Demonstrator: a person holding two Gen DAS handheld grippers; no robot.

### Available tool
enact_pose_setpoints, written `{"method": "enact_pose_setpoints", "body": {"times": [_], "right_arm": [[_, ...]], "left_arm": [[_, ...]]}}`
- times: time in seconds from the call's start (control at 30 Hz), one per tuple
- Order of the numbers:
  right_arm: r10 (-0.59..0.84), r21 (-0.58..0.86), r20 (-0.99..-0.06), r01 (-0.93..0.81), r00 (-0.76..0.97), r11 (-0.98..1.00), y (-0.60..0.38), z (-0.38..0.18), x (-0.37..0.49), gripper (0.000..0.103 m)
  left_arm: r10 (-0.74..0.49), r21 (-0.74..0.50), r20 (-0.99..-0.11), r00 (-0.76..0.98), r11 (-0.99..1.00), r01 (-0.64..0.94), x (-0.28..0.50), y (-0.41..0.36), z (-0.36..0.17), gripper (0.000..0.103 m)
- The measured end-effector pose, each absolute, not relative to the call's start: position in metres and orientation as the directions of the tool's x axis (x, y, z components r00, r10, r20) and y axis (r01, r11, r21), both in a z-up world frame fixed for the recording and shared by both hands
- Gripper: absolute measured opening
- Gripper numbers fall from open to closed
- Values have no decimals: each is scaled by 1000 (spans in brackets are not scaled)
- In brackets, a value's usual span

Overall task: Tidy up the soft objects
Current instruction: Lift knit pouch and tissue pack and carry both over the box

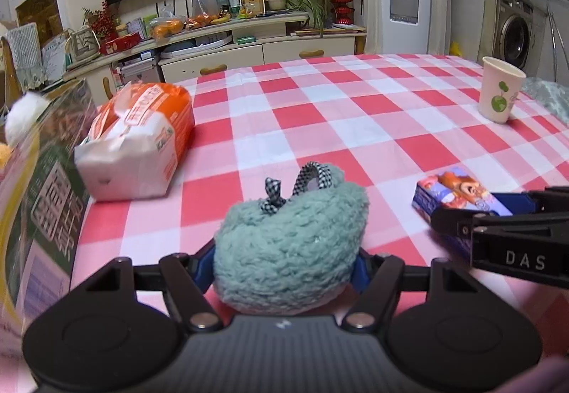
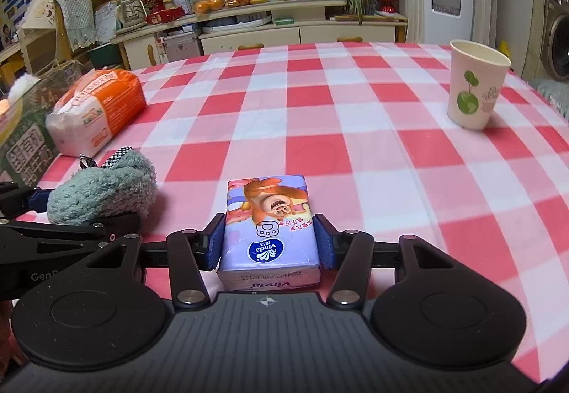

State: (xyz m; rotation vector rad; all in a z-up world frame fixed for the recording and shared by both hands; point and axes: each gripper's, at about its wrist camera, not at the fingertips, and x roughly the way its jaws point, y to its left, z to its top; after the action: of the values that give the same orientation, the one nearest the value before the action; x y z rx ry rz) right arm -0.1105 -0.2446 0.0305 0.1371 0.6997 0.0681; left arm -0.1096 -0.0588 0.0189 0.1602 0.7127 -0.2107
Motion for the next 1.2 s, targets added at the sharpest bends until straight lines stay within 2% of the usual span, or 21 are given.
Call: {"method": "enact_pose_setpoints", "body": {"times": [0.63,1.2], "right_arm": [[85,122,-637,-9,766,992,-219,61,-153,64],[125,167,-563,-36,817,985,-196,113,-151,65]], "left_arm": [[-227,0,-575,786,961,277,-131,-28,69,69],[-201,-37,-492,847,977,210,-126,23,124,69]]}}
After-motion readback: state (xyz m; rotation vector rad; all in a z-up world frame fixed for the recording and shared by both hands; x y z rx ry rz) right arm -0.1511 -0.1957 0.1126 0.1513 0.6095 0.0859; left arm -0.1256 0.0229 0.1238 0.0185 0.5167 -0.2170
